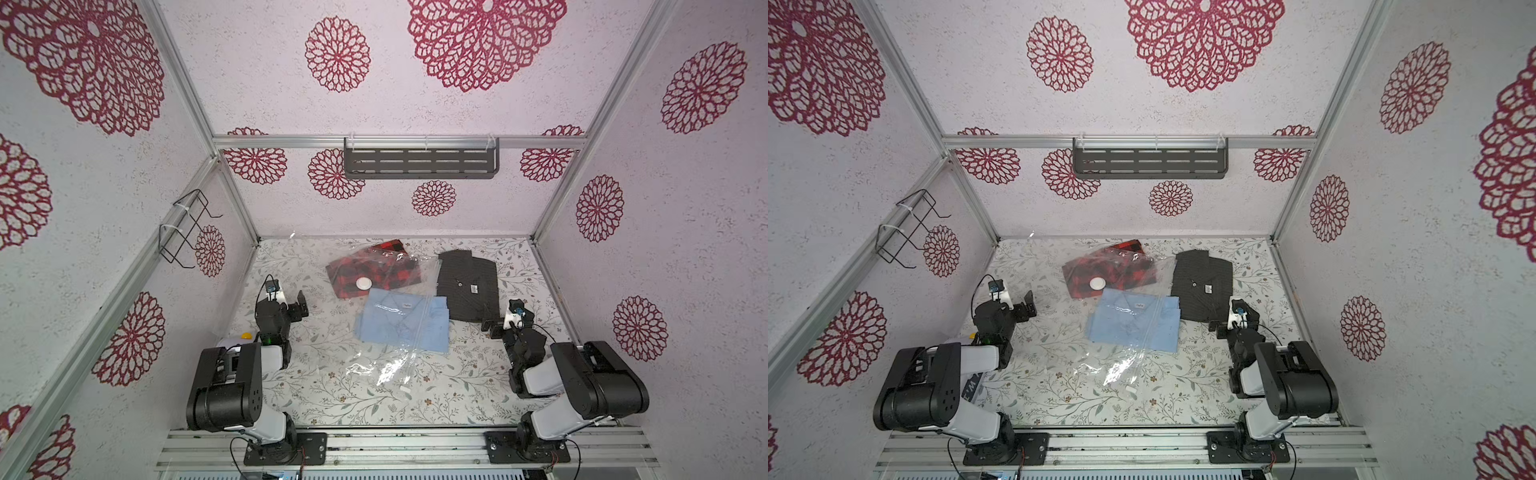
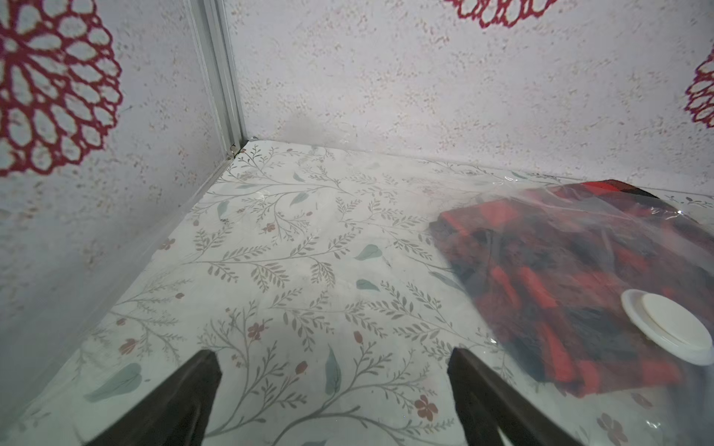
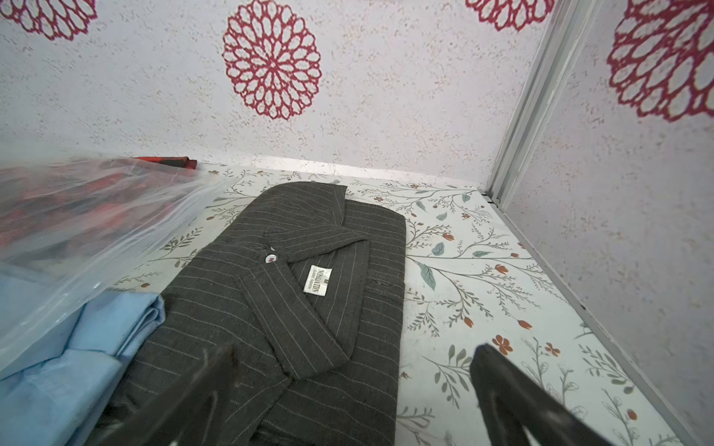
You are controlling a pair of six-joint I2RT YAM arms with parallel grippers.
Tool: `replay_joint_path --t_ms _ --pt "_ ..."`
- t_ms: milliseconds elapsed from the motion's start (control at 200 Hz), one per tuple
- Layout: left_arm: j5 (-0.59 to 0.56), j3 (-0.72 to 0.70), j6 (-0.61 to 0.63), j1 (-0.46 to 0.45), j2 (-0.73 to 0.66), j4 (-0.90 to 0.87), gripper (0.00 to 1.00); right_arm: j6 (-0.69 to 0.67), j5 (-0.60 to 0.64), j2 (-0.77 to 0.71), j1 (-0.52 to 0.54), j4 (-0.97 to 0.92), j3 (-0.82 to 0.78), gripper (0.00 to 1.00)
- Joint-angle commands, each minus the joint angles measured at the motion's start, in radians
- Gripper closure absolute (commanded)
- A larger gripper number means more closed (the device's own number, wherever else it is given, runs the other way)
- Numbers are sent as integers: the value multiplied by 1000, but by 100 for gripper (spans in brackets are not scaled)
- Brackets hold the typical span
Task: Place the folded shirt into the vacuum bag
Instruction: Adjust the shirt at the center of the board.
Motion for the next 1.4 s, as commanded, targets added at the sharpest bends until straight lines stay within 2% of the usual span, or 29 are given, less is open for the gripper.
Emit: replay_joint_path --t_ms 0,996,1041,1111,1191,1316,1396 --pt "-5 13 -7 6 6 26 3 -18 -10 -22 3 30 18 0" --pt "-6 11 -2 7 1 37 3 -18 -11 -22 3 22 21 1" --pt "-20 26 6 -4 -37 -32 3 -20 -12 -23 2 40 12 1" --pt "-116 83 -9 -38 -124 -227 3 -12 18 -35 5 62 -2 1" --pt "-169 167 -39 -63 -187 -428 3 12 72 -140 6 -3 -17 1" --pt "-164 198 -70 -85 -272 -504 3 13 107 -345 23 -133 -28 0" --pt "-142 213 -108 -107 -343 -555 3 124 135 -471 29 -194 -29 0"
